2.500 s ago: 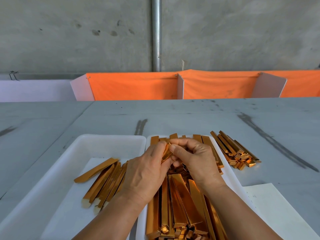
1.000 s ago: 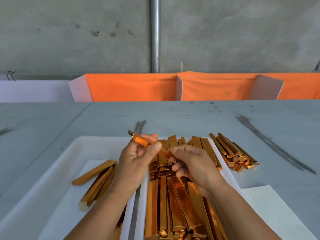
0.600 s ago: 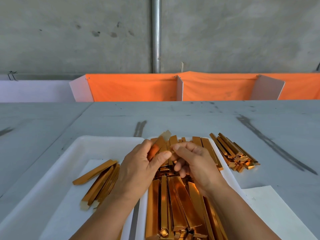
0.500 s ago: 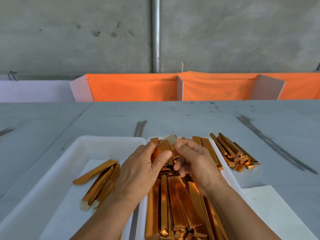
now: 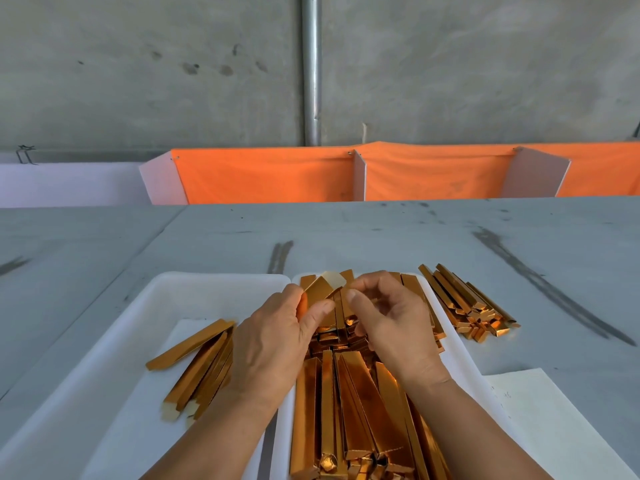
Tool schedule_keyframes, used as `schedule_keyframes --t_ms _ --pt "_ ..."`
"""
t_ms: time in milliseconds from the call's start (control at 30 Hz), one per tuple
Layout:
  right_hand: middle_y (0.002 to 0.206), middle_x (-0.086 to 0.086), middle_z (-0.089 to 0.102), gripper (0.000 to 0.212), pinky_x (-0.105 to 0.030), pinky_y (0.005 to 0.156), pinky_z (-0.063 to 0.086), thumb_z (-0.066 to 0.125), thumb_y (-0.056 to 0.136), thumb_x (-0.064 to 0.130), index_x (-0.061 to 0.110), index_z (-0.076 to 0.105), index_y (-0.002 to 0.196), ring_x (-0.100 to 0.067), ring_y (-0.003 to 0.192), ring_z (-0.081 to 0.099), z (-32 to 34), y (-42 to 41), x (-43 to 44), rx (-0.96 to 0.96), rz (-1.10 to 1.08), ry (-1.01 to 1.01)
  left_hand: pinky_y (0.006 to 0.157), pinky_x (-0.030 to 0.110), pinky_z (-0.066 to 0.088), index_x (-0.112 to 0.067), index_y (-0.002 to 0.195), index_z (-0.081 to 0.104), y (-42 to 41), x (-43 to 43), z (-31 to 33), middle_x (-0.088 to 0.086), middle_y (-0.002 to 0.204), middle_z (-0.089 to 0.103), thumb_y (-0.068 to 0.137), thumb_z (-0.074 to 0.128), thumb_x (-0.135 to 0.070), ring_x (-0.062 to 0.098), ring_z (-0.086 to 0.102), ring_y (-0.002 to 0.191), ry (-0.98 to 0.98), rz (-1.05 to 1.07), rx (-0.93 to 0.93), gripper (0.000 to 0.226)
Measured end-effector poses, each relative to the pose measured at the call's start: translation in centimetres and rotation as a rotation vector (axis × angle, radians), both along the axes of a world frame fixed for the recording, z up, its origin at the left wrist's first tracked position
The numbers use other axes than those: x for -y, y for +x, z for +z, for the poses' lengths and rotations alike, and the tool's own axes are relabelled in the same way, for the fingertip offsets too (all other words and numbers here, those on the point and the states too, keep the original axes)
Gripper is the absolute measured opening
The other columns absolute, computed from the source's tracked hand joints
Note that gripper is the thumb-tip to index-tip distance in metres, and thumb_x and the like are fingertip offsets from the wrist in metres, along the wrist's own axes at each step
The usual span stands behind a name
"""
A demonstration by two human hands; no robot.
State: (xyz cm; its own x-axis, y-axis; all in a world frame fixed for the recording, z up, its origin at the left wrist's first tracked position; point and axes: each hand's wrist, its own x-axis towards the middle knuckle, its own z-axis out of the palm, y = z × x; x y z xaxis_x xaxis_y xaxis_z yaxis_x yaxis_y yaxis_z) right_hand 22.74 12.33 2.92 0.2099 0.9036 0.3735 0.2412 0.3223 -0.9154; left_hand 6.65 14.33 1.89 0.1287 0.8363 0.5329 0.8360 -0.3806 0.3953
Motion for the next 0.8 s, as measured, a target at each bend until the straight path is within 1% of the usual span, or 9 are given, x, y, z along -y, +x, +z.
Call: schedule_keyframes --t_ms 67,167,267,333,400,467,633,700,800 --pt "0.080 0.011 0.068 0.021 -0.022 0.062 0.053 0.069 0.090 0.020 0.040 0.069 0.083 -0.006 0.064 0.059 -0.23 -0.14 -0.03 0.081 -0.019 0.043 0.047 0.020 0.024 -0.027 0.077 0.032 0.05 0.00 -0.01 -0.009 0.060 0.037 0.081 0.022 -0.076 0.005 0.037 0.050 -0.001 0.013 -0.031 0.050" --pt "0.086 0.013 0.067 0.027 -0.017 0.064 0.052 0.070 0.090 0.019 0.045 0.066 0.087 -0.001 0.070 0.061 -0.30 -0.22 0.01 0.147 -0.032 0.073 0.047 0.019 0.023 -0.027 0.080 0.031 0.11 -0.02 -0.04 -0.011 0.060 0.034 0.081 0.024 -0.076 0.004 0.034 0.049 0.008 0.027 -0.056 0.049" --pt "0.090 0.015 0.065 0.027 -0.014 0.064 0.051 0.070 0.090 0.020 0.046 0.065 0.088 -0.001 0.070 0.062 -0.24 -0.21 -0.05 0.165 -0.024 0.033 0.047 0.022 0.024 -0.028 0.081 0.030 0.17 -0.11 -0.22 -0.011 0.061 0.032 0.082 0.027 -0.076 0.005 0.033 0.049 0.015 0.034 -0.076 0.047" --pt "0.091 0.014 0.063 0.023 -0.013 0.060 0.049 0.070 0.090 0.021 0.044 0.067 0.088 -0.006 0.068 0.063 -0.20 -0.16 -0.11 0.123 0.004 -0.024 0.047 0.023 0.029 -0.030 0.084 0.030 0.22 -0.17 -0.30 -0.011 0.062 0.033 0.082 0.025 -0.077 0.006 0.036 0.050 0.026 0.038 -0.103 0.047" --pt "0.093 0.011 0.061 0.018 -0.016 0.056 0.046 0.069 0.090 0.020 0.038 0.069 0.090 -0.016 0.071 0.065 -0.13 -0.10 -0.14 0.062 0.045 -0.085 0.048 0.025 0.035 -0.029 0.088 0.035 0.25 -0.23 -0.45 -0.010 0.066 0.038 0.081 0.020 -0.078 0.008 0.042 0.053 0.047 0.048 -0.142 0.052" --pt "0.094 0.010 0.060 0.016 -0.021 0.056 0.046 0.069 0.089 0.020 0.036 0.068 0.089 -0.022 0.074 0.064 -0.07 -0.05 -0.12 0.038 0.076 -0.113 0.048 0.026 0.038 -0.026 0.095 0.044 0.25 -0.23 -0.53 -0.010 0.070 0.044 0.081 0.017 -0.077 0.010 0.046 0.056 0.078 0.059 -0.173 0.059" --pt "0.097 0.010 0.056 0.007 -0.024 0.060 0.046 0.070 0.089 0.028 0.029 0.064 0.085 -0.006 0.066 0.057 -0.08 0.10 -0.11 0.113 0.078 -0.151 0.043 0.019 0.026 -0.023 0.102 0.054 0.37 0.07 -0.44 -0.008 0.073 0.055 0.086 0.028 -0.070 0.007 0.041 0.053 0.150 0.016 -0.212 0.056" --pt "0.092 0.010 0.057 0.013 -0.022 0.063 0.044 0.069 0.090 0.032 0.025 0.062 0.081 -0.004 0.069 0.057 -0.17 0.19 -0.18 0.178 0.047 -0.157 0.043 0.017 0.023 -0.025 0.102 0.053 0.54 0.26 -0.36 -0.011 0.069 0.051 0.087 0.032 -0.069 0.005 0.035 0.052 0.185 -0.030 -0.207 0.051" --pt "0.079 0.008 0.057 0.029 -0.021 0.064 0.041 0.064 0.091 0.039 0.017 0.061 0.073 -0.003 0.072 0.057 -0.14 0.33 -0.35 0.252 -0.007 -0.141 0.041 0.018 0.028 -0.029 0.099 0.051 0.84 0.47 -0.26 -0.015 0.066 0.035 0.089 0.030 -0.071 0.005 0.032 0.050 0.209 -0.085 -0.207 0.048"
